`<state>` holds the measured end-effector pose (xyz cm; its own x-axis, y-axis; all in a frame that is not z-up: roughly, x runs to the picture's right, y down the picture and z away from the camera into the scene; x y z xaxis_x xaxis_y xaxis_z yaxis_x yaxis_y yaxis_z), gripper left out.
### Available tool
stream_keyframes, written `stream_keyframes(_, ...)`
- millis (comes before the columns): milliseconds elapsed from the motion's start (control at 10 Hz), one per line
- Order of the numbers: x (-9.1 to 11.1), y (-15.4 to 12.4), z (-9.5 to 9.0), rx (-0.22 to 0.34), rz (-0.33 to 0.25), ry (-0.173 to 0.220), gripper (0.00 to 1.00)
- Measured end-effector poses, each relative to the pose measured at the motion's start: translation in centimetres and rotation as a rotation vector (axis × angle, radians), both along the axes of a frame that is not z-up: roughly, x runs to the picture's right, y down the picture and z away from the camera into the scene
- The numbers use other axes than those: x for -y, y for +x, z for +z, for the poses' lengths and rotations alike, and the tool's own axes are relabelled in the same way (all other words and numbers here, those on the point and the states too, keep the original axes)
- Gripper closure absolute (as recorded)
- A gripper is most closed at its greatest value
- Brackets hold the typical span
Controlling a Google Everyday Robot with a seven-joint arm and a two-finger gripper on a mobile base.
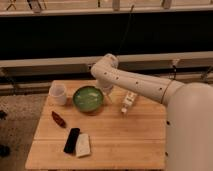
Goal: Drag the ceramic bowl in a circle
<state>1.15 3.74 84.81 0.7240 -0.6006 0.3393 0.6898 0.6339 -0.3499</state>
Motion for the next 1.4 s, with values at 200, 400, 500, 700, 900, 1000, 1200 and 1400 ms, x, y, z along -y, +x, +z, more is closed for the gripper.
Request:
stream_keyframes(200,-0.4,-0.9,0.4,0.013,-0.018,-0.017,0.20)
stream_keyframes(400,-1.0,-0.9,0.7,0.012,-0.026,-0.034,0.20)
stream_keyframes(500,-1.3,-1.1,0.8,0.013,-0.033,-0.045,0.20)
stream_keyframes(700,-1.7,-1.5,1.4,0.020,-0.041,-0.056,0.20)
stream_keyframes(900,-2.0,-1.4,1.9,0.024,-0.041,-0.067,0.20)
stream_keyframes(1000,-2.2,-1.6,2.1,0.029,-0.042,-0.073,0.20)
stream_keyframes(1200,-2.5,-1.9,2.5,0.038,-0.045,-0.083,0.20)
stream_keyframes(1400,-2.7,-1.8,2.7,0.044,-0.047,-0.091,0.20)
